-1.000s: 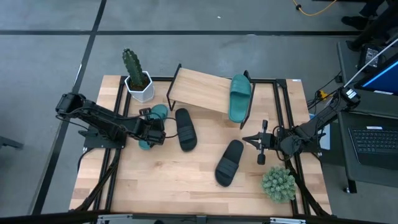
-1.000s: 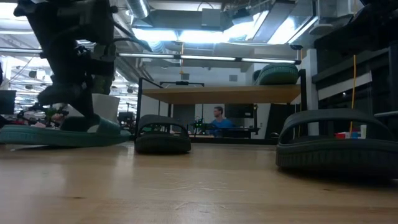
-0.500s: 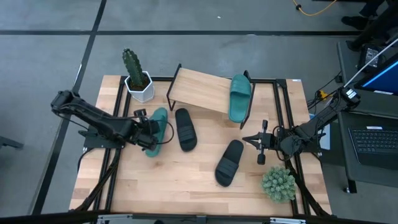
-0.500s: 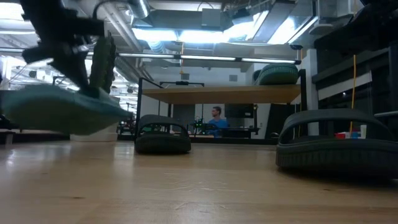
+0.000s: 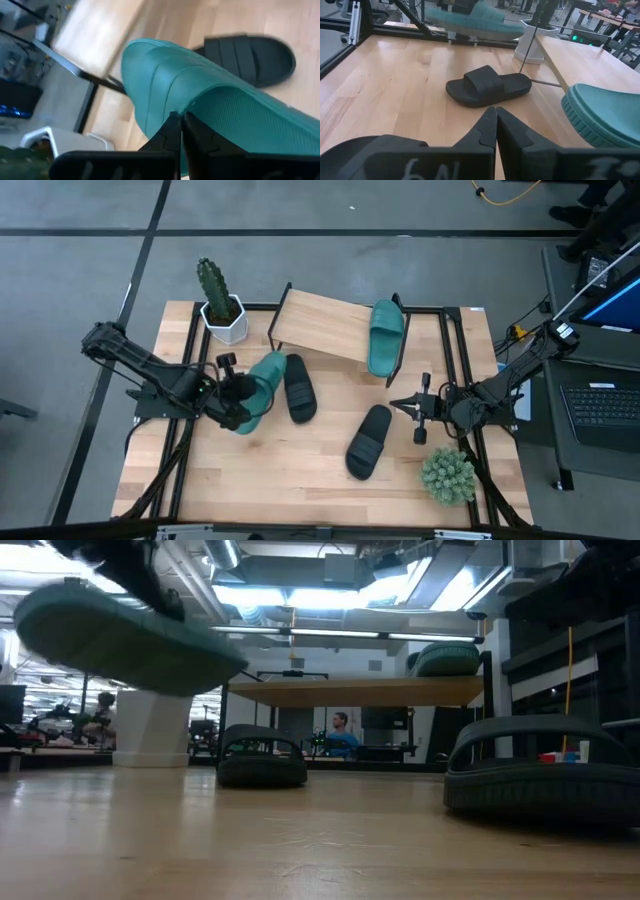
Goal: Pick and place slides into the shelf
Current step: Put the green slide on the shelf
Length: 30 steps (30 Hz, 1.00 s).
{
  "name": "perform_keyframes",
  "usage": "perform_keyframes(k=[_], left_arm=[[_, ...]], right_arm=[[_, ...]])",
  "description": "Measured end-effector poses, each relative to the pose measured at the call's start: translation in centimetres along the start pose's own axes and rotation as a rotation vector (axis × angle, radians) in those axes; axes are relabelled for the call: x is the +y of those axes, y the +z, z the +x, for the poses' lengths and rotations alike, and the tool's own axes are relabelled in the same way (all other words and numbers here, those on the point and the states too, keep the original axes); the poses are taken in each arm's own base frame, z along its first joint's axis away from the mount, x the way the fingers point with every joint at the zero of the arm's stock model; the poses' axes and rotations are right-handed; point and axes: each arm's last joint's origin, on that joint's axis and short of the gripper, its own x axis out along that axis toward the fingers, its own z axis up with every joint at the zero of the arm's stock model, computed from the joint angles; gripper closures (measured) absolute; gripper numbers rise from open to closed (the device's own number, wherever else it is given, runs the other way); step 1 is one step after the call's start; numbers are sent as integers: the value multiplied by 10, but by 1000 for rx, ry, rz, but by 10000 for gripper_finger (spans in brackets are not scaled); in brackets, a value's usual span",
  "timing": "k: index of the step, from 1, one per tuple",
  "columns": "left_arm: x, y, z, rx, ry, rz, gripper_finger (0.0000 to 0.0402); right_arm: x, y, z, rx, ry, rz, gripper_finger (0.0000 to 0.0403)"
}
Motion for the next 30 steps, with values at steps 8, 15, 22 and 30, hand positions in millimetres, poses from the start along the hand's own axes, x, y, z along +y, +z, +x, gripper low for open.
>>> perform_keyframes(k=[8,15,22,30], left_arm=[[12,28,-14,-135,54,4,401],[29,54,-5,-176,109,31,401],[48,79,11,-168,192,35,401],[62,111,47,-164,280,85,401]], right_arm=[[0,1,0,-10,1,11,392],[0,2,0,-16,1,13,392],[0,3,0,-23,-19,19,392],[-2,6,0,-42,-93,10,392]])
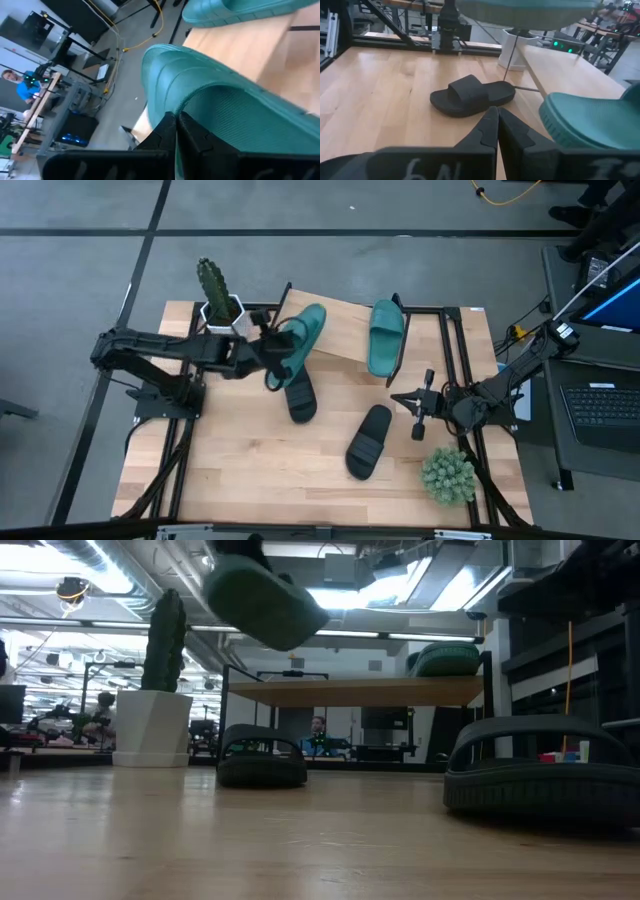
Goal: Pick and place slides into the shelf
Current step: Put the green slide on the shelf
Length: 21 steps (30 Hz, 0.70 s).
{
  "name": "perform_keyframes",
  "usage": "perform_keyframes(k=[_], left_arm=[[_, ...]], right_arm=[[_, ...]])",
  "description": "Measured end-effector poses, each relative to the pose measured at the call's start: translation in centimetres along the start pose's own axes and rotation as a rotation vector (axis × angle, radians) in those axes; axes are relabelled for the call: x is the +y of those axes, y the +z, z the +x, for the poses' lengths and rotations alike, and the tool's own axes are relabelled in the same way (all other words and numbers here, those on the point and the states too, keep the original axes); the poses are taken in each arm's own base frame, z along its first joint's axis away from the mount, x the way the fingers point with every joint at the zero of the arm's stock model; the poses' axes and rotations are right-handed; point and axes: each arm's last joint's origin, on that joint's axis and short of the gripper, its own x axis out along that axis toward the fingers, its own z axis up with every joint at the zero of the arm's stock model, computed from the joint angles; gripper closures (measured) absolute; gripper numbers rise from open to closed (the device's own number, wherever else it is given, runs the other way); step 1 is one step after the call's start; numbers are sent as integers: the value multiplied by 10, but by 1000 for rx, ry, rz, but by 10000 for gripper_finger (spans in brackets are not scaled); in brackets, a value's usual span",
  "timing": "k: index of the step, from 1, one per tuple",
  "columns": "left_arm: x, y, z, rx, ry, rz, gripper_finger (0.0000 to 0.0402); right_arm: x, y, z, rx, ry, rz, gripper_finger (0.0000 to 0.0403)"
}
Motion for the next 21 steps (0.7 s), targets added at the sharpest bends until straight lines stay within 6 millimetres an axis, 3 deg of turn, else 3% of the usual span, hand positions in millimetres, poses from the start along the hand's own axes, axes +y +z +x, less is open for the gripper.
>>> perform_keyframes(k=[14,21], left_arm=[[-5,44,81,16,-29,49,401],[-13,65,109,18,-4,71,401]], right_arm=[[0,5,0,-9,1,-37,392],[0,4,0,1,0,-50,392]])
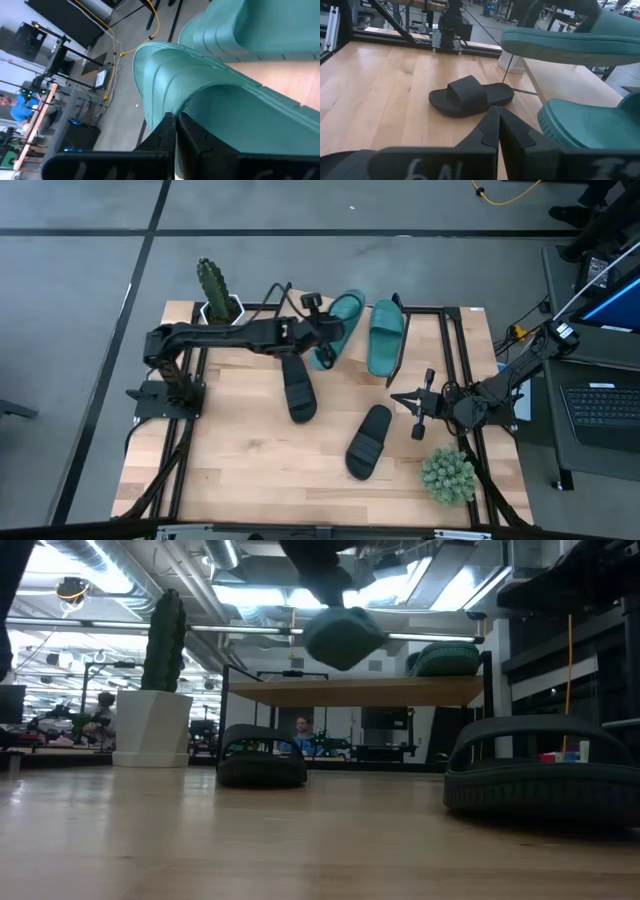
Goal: Pick and place slides into the shelf
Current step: Put the green slide on the shelf
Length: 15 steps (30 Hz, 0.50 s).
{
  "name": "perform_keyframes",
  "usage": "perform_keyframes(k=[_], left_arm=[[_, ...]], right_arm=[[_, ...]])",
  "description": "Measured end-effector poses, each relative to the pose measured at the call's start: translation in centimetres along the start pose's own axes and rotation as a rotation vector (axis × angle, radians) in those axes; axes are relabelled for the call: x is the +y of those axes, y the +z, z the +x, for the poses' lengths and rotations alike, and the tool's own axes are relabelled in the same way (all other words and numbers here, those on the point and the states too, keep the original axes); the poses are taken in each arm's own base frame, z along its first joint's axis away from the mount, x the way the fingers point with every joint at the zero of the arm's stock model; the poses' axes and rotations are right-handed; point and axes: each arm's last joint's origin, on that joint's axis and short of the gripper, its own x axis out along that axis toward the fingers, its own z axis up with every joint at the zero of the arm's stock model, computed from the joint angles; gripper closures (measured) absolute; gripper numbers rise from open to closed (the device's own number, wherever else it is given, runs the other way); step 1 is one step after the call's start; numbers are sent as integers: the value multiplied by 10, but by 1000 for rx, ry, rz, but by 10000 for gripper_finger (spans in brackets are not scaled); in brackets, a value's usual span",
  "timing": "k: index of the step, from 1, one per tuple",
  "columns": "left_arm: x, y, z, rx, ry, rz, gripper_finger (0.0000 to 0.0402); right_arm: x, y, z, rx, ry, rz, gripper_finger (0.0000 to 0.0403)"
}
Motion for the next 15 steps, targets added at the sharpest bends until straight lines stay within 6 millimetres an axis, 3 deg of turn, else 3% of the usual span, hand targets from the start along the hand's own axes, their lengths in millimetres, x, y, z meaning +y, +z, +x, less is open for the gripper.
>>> perform_keyframes(k=[6,15], left_arm=[[-1,11,15,12,33,-11,401],[3,5,27,76,117,-18,401]], right_arm=[[0,0,0,2,0,-3,392],[0,0,0,3,0,-4,392]])
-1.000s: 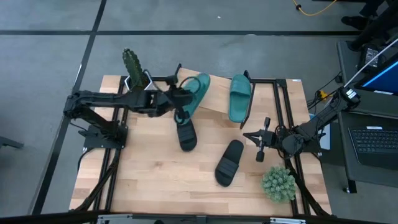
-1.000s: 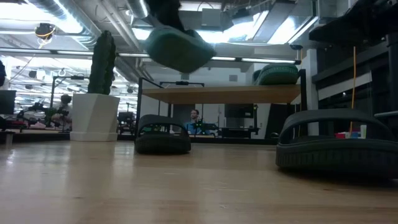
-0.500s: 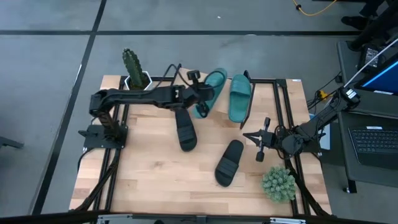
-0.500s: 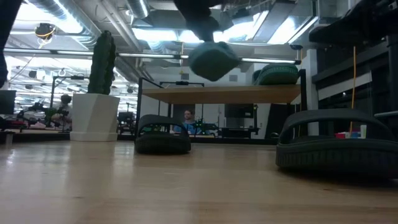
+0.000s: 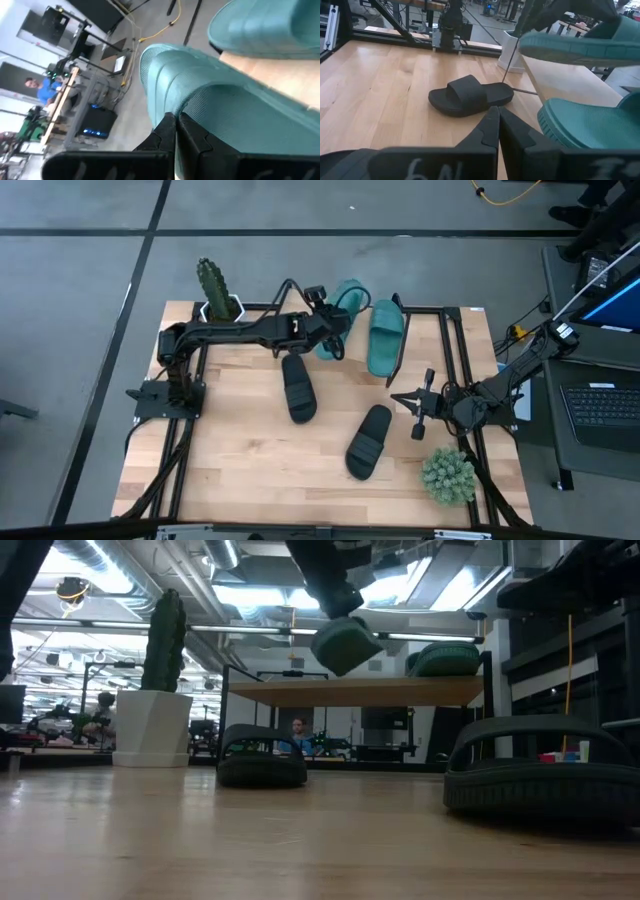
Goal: Pick and place slides into the shelf
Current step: Put the green slide on the shelf
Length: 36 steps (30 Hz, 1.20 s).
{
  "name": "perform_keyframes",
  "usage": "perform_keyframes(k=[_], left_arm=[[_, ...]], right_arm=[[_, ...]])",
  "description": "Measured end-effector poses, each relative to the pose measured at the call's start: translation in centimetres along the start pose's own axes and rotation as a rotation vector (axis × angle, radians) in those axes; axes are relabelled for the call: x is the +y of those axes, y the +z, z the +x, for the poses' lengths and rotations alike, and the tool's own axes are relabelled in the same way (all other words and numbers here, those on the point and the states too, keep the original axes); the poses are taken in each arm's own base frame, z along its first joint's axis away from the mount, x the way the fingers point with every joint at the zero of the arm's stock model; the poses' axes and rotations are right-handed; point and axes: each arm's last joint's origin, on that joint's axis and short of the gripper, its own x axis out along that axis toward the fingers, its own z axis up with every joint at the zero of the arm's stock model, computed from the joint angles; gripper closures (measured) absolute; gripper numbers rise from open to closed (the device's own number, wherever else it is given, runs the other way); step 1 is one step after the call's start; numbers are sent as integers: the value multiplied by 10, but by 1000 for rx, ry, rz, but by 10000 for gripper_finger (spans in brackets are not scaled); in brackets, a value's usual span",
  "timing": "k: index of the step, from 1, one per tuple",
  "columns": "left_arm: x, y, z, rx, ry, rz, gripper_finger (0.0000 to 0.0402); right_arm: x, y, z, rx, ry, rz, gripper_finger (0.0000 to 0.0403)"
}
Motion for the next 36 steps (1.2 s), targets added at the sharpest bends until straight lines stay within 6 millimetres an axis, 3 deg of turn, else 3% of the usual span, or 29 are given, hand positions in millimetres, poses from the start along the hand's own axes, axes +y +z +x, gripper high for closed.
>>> perform_keyframes(k=[5,22,36], left_arm=[[0,0,0,-1,-5,-2,401],[-29,0,21,-7,-66,-58,401],[-29,4,19,-51,-106,-81,401]], right_arm=[[0,0,0,1,0,-2,392],[0,-1,0,6,0,-8,392],[0,-1,0,9,0,-10,392]])
